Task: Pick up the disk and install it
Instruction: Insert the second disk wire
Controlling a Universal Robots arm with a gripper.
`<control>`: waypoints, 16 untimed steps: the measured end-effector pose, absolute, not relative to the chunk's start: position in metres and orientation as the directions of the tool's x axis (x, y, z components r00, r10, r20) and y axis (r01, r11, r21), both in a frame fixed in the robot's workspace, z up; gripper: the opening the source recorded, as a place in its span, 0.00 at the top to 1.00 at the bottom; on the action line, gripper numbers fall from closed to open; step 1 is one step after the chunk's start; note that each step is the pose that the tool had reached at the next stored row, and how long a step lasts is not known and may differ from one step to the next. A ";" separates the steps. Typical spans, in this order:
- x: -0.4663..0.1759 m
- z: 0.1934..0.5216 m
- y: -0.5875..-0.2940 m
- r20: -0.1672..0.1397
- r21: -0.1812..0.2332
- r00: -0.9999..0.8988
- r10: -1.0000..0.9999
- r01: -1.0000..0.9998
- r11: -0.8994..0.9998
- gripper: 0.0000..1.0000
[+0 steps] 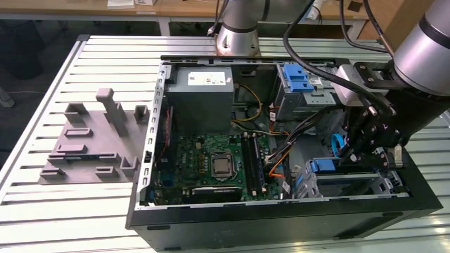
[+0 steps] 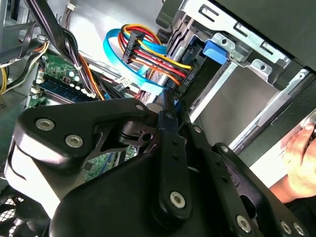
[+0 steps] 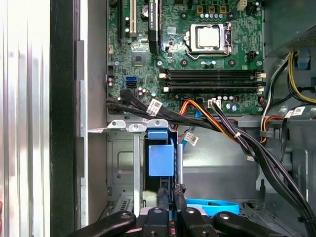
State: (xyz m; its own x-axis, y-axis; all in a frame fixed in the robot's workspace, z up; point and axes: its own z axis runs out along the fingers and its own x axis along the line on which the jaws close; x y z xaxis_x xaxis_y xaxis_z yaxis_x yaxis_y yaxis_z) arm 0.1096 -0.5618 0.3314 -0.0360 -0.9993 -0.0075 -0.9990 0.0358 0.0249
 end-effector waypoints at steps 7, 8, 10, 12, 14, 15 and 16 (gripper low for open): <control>0.110 0.330 -0.562 -0.008 0.025 -0.036 -0.999 -0.999 0.036 0.84; 0.110 0.329 -0.563 -0.008 0.025 -0.036 -0.999 -0.999 0.036 0.83; 0.110 0.329 -0.563 -0.008 0.025 -0.036 -0.999 -0.999 0.036 0.83; 0.110 0.329 -0.563 -0.008 0.025 -0.036 -0.999 -0.999 0.036 0.76; 0.110 0.331 -0.563 -0.008 0.025 -0.036 -0.999 -0.999 0.036 0.75; 0.110 0.332 -0.563 -0.008 0.025 -0.036 -0.999 -0.999 0.036 0.69; 0.110 0.333 -0.563 -0.008 0.025 -0.036 -0.999 -0.999 0.036 0.69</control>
